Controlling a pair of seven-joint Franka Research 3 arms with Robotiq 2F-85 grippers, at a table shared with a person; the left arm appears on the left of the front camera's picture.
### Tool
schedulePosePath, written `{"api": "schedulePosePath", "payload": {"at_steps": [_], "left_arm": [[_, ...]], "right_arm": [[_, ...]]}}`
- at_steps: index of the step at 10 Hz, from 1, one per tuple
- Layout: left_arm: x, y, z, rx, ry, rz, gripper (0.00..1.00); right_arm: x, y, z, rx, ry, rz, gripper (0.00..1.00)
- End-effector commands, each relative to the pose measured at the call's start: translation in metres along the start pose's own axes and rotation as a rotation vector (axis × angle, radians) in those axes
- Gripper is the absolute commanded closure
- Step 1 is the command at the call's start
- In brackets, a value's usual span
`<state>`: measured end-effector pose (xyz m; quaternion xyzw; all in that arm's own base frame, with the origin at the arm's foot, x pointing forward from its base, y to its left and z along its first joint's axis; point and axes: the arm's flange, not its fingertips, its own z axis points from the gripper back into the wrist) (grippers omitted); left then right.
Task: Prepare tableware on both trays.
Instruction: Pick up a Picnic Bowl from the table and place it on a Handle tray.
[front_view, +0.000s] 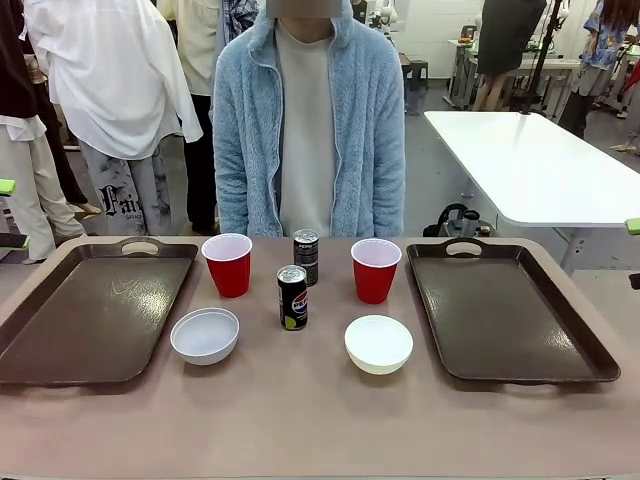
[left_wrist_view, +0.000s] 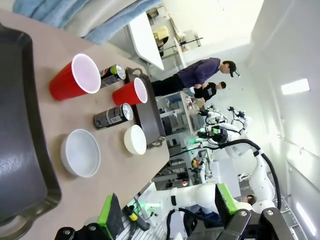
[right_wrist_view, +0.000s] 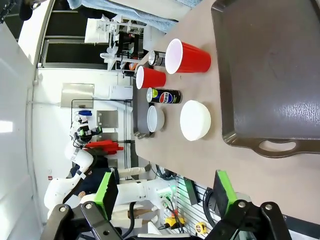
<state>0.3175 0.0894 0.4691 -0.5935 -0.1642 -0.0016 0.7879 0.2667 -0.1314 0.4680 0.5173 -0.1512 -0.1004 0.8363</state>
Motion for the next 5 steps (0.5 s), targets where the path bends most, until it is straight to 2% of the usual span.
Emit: {"api": "schedulePosePath", "payload": {"at_steps": [1,5], "left_arm": [[0.0007,-0.0007,0.0005,-0.025,-0.011,-0.019,0.0],[0.0007,-0.0007,0.0005,-0.025,-0.011,-0.019,0.0]], "right_arm": [[0.003,0.0,-0.0007,0.025,-0.005,0.014,0.0],[0.003,0.0,-0.0007,0.025,-0.005,0.014,0.0]]}}
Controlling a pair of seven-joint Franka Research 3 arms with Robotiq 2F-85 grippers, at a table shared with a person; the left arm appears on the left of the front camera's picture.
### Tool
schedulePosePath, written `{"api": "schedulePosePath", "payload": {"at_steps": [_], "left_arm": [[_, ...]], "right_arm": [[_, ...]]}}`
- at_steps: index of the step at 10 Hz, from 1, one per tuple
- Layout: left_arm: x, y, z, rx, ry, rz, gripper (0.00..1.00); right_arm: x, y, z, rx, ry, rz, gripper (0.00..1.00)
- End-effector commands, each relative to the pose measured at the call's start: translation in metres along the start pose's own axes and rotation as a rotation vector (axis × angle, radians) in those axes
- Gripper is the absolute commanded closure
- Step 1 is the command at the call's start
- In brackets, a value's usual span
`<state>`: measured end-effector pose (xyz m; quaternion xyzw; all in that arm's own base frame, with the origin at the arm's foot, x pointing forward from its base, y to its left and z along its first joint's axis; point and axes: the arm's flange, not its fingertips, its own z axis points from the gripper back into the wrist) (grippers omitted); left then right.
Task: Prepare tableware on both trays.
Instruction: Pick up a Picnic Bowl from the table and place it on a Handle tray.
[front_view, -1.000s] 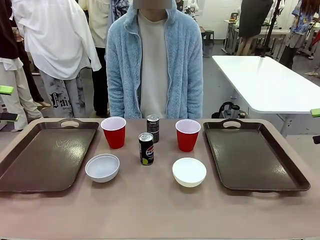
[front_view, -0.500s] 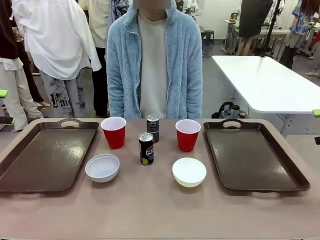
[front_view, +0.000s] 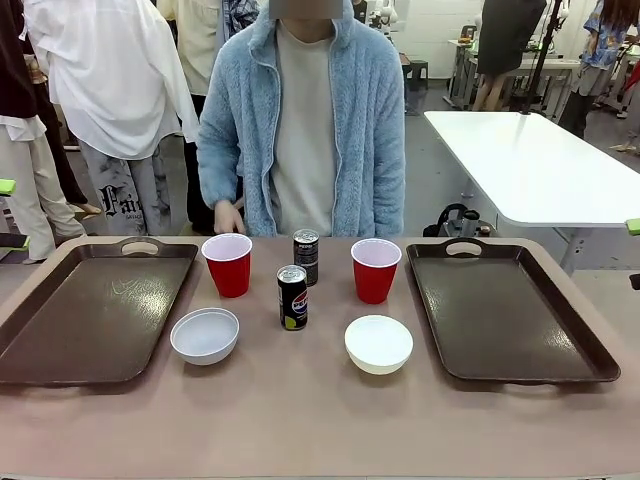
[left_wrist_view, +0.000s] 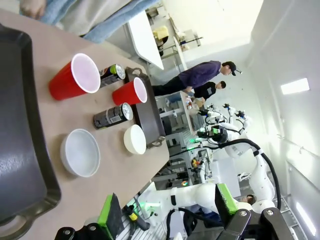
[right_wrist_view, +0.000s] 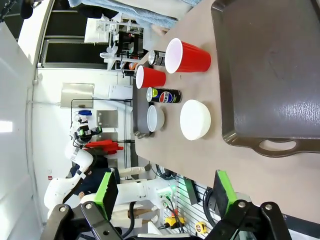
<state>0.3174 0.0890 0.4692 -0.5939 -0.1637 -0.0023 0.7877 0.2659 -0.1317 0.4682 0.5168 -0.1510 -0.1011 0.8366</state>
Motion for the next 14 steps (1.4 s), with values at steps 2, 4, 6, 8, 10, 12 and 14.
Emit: {"api": "schedulePosePath", "payload": {"at_steps": [2,4,6,8,10,12,14], "left_arm": [[0.001,-0.001,0.001,-0.024,-0.013,-0.019,0.0],[0.001,-0.001,0.001,-0.024,-0.013,-0.019,0.0],[0.001,-0.001,0.001,-0.024,-0.013,-0.019,0.0],[0.001,-0.001,0.001,-0.024,-0.013,-0.019,0.0],[0.001,-0.001,0.001,-0.024,-0.013,-0.019,0.0],[0.001,-0.001,0.001,-0.024,-0.013,-0.019,0.0],[0.001,-0.001,0.001,-0.024,-0.013,-0.019,0.0]], "right_arm": [[0.004,0.0,-0.001,0.027,-0.005,0.015,0.0],[0.004,0.0,-0.001,0.027,-0.005,0.015,0.0],[0.0,0.0,0.0,-0.001,0.001,0.001,0.0],[0.012,0.058,-0.024,-0.22,0.105,-0.007,0.0],[0.019,0.103,-0.096,-0.464,0.198,-0.02,0.0],[0.023,0.113,-0.158,-0.599,0.27,-0.047,0.0],[0.028,0.111,-0.196,-0.659,0.292,-0.054,0.0]]}}
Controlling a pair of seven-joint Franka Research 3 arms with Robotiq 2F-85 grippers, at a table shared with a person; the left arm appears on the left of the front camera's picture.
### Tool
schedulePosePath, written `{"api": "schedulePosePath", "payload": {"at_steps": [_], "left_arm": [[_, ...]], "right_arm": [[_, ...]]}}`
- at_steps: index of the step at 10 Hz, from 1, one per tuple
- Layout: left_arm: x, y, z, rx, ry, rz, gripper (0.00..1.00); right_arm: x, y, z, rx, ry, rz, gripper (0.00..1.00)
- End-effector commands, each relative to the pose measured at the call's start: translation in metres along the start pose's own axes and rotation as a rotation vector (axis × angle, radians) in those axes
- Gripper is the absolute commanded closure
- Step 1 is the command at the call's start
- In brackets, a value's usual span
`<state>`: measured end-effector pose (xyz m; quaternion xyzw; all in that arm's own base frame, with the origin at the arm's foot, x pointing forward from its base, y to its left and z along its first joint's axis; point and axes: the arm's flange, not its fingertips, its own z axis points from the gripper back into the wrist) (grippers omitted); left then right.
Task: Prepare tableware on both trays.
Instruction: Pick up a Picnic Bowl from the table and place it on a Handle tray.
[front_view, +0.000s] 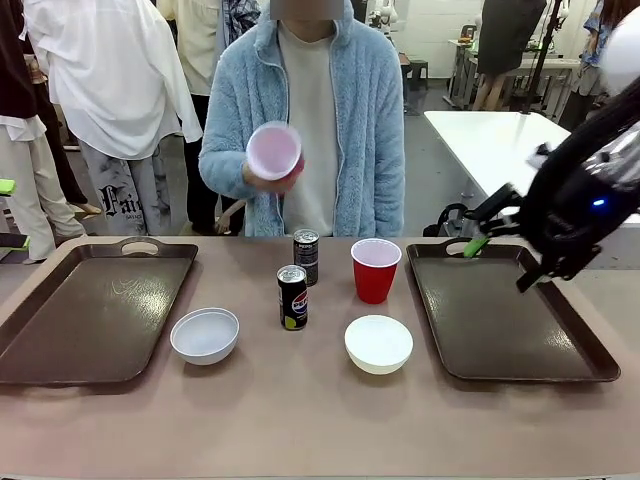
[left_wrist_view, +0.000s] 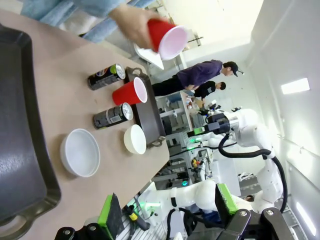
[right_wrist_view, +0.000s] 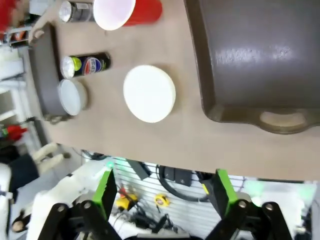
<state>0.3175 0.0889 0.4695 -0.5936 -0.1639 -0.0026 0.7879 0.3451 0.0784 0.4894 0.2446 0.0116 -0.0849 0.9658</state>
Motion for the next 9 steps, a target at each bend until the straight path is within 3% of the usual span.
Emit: {"api": "schedulePosePath", "payload": {"at_steps": [1,6,9], "left_arm": [[0.001,0.0,0.001,-0.024,-0.013,-0.018,0.0],[0.001,0.0,0.001,-0.024,-0.013,-0.018,0.0],[0.001,0.0,0.001,-0.024,-0.013,-0.018,0.0]], "right_arm": [[-0.009,-0.01,0.021,0.044,-0.033,0.004,0.0],[-0.003,-0.008,0.025,0.058,-0.038,0.004,0.0],[0.057,0.092,-0.05,-0.273,0.033,-0.017,0.0]]}}
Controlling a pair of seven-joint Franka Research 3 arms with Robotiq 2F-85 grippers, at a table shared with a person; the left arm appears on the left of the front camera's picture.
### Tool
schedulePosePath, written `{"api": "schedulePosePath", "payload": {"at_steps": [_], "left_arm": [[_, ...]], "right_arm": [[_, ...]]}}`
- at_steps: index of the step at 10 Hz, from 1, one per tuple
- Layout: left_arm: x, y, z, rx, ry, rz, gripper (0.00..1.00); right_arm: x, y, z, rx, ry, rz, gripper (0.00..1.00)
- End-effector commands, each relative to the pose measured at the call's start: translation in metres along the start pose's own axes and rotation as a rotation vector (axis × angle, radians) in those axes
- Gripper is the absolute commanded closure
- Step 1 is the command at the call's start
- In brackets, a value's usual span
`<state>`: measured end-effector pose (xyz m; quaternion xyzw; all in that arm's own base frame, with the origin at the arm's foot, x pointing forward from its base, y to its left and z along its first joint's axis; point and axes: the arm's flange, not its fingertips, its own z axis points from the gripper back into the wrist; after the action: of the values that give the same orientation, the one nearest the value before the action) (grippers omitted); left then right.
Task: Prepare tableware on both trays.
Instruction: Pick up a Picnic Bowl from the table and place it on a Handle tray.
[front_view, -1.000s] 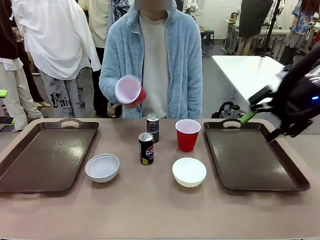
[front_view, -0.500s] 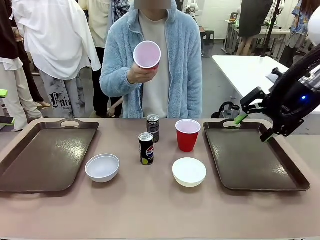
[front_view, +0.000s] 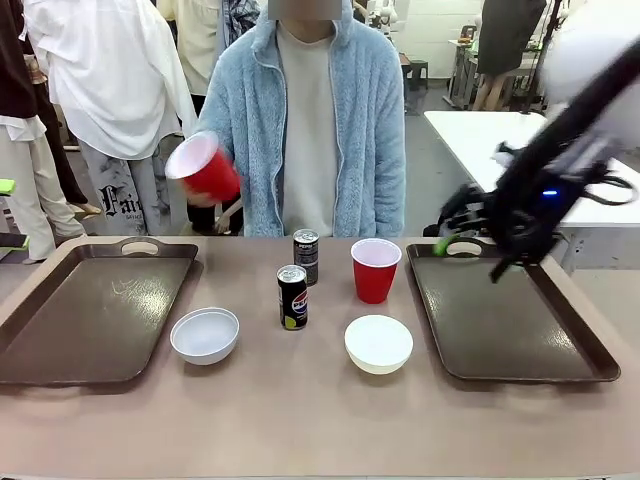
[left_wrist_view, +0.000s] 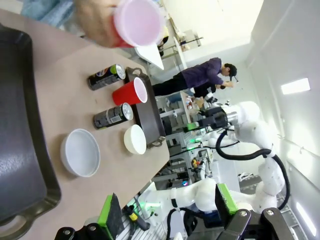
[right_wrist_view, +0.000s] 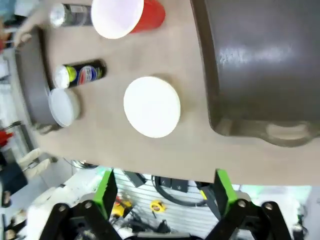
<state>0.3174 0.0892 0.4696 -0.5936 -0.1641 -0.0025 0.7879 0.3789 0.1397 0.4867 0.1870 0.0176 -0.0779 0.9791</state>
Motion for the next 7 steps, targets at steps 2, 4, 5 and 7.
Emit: {"api": "schedulePosePath", "payload": {"at_steps": [2,4,5,7], "left_arm": [[0.001,0.0,0.001,-0.024,-0.013,-0.018,0.0],[0.001,0.0,0.001,-0.024,-0.013,-0.018,0.0],[0.001,0.0,0.001,-0.024,-0.013,-0.018,0.0],[0.001,0.0,0.001,-0.024,-0.013,-0.018,0.0]], "right_arm": [[0.048,0.068,-0.062,-0.283,0.015,-0.032,0.0],[0.05,0.062,-0.103,-0.332,-0.009,-0.083,0.0],[0.044,0.055,-0.117,-0.362,0.001,-0.087,0.0],[0.027,0.042,-0.129,-0.336,0.036,-0.05,0.0]]}}
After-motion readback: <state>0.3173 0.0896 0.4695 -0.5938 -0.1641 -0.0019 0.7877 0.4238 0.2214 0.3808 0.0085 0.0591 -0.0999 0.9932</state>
